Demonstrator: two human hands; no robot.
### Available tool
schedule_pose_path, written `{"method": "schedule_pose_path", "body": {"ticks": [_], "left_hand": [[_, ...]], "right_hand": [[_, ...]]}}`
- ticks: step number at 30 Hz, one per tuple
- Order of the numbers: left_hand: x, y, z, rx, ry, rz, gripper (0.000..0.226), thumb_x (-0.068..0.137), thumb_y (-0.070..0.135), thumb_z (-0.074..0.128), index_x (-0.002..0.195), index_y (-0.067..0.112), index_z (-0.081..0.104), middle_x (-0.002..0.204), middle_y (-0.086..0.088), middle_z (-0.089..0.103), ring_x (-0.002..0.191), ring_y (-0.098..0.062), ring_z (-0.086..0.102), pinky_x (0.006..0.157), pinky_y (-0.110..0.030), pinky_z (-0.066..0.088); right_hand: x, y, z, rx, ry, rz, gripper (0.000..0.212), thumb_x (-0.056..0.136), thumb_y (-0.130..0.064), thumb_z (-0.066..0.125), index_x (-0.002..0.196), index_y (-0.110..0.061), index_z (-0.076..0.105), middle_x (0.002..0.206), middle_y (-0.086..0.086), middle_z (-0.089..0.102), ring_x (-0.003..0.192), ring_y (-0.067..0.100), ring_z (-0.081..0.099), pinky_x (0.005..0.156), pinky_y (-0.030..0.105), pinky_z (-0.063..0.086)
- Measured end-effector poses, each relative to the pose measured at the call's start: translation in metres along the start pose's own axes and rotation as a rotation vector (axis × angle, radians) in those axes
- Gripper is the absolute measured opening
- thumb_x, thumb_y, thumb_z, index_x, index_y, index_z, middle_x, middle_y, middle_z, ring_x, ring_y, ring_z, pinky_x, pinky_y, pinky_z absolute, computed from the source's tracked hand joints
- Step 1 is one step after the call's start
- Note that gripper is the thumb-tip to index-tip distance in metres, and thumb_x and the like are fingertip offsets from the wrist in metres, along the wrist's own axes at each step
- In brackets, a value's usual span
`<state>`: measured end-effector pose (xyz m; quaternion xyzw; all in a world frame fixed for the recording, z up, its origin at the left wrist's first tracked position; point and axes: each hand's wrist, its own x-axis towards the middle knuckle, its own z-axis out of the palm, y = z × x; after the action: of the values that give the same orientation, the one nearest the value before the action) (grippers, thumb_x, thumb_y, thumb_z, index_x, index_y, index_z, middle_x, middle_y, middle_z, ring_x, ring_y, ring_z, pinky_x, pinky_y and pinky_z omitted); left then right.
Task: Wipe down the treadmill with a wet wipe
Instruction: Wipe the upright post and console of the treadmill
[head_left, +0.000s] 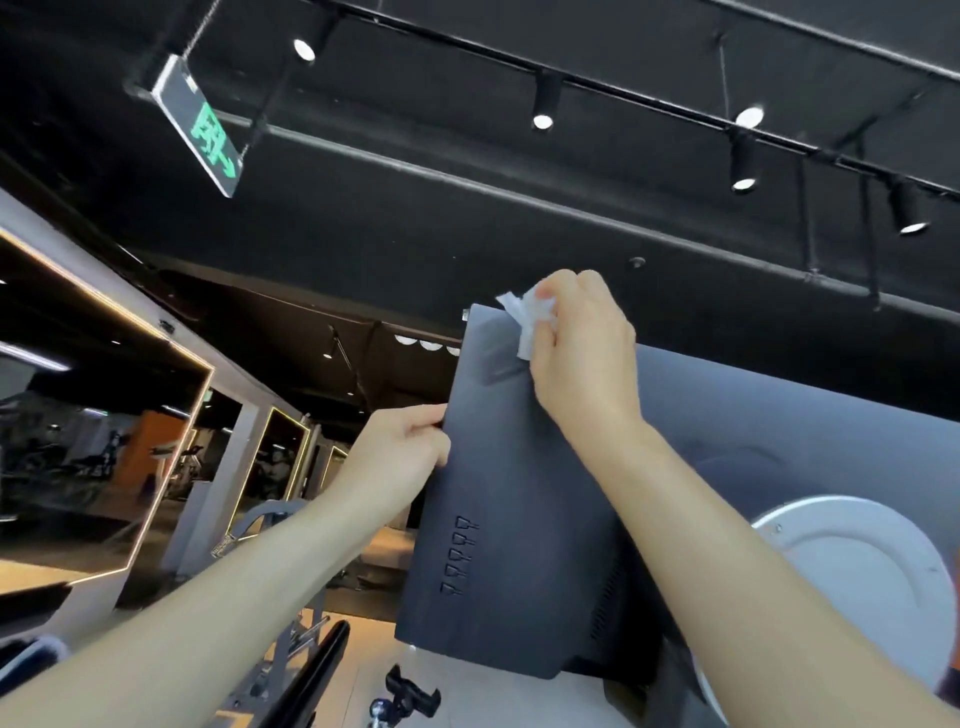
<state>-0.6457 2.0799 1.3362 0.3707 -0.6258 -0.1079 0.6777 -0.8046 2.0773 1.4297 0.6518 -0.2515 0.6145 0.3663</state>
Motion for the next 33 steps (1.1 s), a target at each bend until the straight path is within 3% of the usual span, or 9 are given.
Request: {"method": "schedule_pose_path", "body": {"ticks": [3,5,10,15,18,22,27,30,33], "left_hand": [[0.0,-0.004,-0.006,-0.034,-0.01,-0.011,0.044,0.084,-0.001,0.059,0.091,0.042,0.064,0.069,0.028,0.071,0.073,0.014,0.066,0.075,-0.015,0.05],[-0.003,-0.009,-0.012,-0.081,-0.005,-0.031,0.036,0.073,0.009,0.062,0.096,0.036,0.069,0.08,0.018,0.077,0.091,-0.002,0.071,0.087,-0.028,0.053],[-0.018,-0.015,-0.023,-0.029,0.019,-0.1,0.042,0.088,-0.013,0.054,0.093,0.024,0.074,0.093,-0.001,0.074,0.097,-0.014,0.068,0.079,-0.023,0.05],[-0.02,-0.021,-0.027,-0.045,-0.044,-0.14,0.033,0.102,-0.003,0.049,0.128,0.006,0.067,0.117,-0.011,0.072,0.096,-0.006,0.067,0.081,-0.015,0.051],[-0.022,-0.024,-0.03,-0.085,-0.049,-0.14,0.034,0.105,0.001,0.047,0.135,0.003,0.062,0.121,-0.012,0.068,0.098,-0.003,0.066,0.078,-0.012,0.053],[-0.03,-0.023,-0.029,-0.127,-0.008,-0.209,0.042,0.093,-0.006,0.05,0.126,0.013,0.069,0.121,-0.008,0.073,0.111,-0.018,0.069,0.096,-0.028,0.055],[-0.033,-0.025,-0.028,-0.184,-0.009,-0.331,0.043,0.098,-0.008,0.044,0.135,0.003,0.062,0.132,-0.018,0.066,0.123,-0.03,0.064,0.111,-0.045,0.048],[-0.041,-0.037,-0.028,-0.126,-0.058,-0.376,0.041,0.096,-0.006,0.044,0.121,0.014,0.068,0.128,-0.011,0.07,0.115,-0.021,0.068,0.107,-0.04,0.05],[-0.044,-0.043,-0.023,-0.147,-0.041,-0.439,0.04,0.098,-0.007,0.043,0.123,0.012,0.067,0.127,-0.009,0.069,0.118,-0.022,0.066,0.109,-0.04,0.049]], "right_hand": [[-0.014,-0.025,0.023,-0.031,-0.049,-0.109,0.026,0.086,0.007,0.061,0.102,-0.013,0.064,0.095,0.005,0.048,0.072,0.021,0.048,0.058,0.027,0.03],[-0.045,-0.033,0.036,-0.071,-0.167,-0.192,0.037,0.082,0.001,0.071,0.114,-0.016,0.068,0.093,0.005,0.053,0.071,0.017,0.047,0.057,0.022,0.029],[-0.09,-0.024,0.039,-0.092,-0.396,-0.499,0.029,0.064,0.0,0.089,0.085,-0.007,0.071,0.08,0.007,0.055,0.064,0.018,0.049,0.054,0.023,0.028],[0.011,-0.021,0.015,-0.158,-0.095,-0.181,0.01,0.092,-0.001,0.059,0.09,-0.011,0.06,0.095,0.007,0.05,0.071,0.018,0.047,0.054,0.03,0.036],[-0.003,-0.023,0.017,-0.103,-0.1,-0.112,0.015,0.094,-0.003,0.06,0.107,-0.01,0.064,0.103,0.006,0.054,0.079,0.022,0.055,0.063,0.031,0.043],[-0.102,-0.035,0.034,-0.116,-0.369,-0.311,0.032,0.075,-0.002,0.075,0.1,-0.018,0.064,0.085,0.002,0.049,0.069,0.02,0.052,0.051,0.028,0.031],[-0.143,-0.02,0.04,-0.177,-0.517,-0.662,0.028,0.063,-0.011,0.09,0.084,-0.01,0.072,0.08,0.007,0.059,0.071,0.026,0.054,0.055,0.035,0.043],[-0.089,-0.018,0.032,-0.209,-0.333,-0.474,0.029,0.074,-0.003,0.084,0.098,-0.009,0.069,0.085,0.006,0.054,0.072,0.022,0.049,0.055,0.032,0.034],[-0.049,-0.012,0.02,-0.164,-0.192,-0.206,0.027,0.095,-0.008,0.067,0.121,-0.012,0.061,0.109,0.006,0.059,0.086,0.018,0.05,0.069,0.026,0.035]]}}
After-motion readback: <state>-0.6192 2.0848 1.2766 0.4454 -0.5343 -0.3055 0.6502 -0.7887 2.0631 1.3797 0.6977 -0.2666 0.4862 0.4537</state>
